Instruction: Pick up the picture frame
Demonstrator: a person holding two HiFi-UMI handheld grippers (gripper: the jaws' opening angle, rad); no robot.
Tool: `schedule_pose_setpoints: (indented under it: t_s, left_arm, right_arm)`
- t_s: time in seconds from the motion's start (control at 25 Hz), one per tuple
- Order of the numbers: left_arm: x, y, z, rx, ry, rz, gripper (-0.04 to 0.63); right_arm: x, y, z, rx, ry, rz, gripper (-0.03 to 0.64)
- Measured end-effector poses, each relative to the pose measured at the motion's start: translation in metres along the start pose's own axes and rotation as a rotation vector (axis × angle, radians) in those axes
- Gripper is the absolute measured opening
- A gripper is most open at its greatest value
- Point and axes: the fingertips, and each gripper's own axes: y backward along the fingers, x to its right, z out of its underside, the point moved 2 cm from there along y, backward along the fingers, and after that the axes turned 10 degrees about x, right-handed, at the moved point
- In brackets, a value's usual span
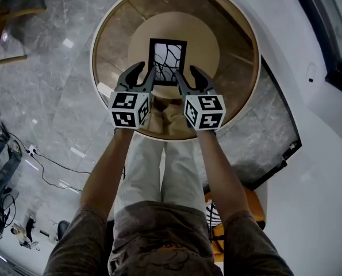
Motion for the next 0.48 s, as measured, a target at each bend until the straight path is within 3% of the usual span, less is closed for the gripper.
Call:
schedule_pose_setpoints:
  t_s: [0.48]
  left_arm:
    - [0.001, -0.013, 0.009, -0.021, 0.011, 0.000, 0.127]
  right_arm:
    - [-0.001, -0.011, 0.006, -0.012, 0.002, -0.012, 0.181]
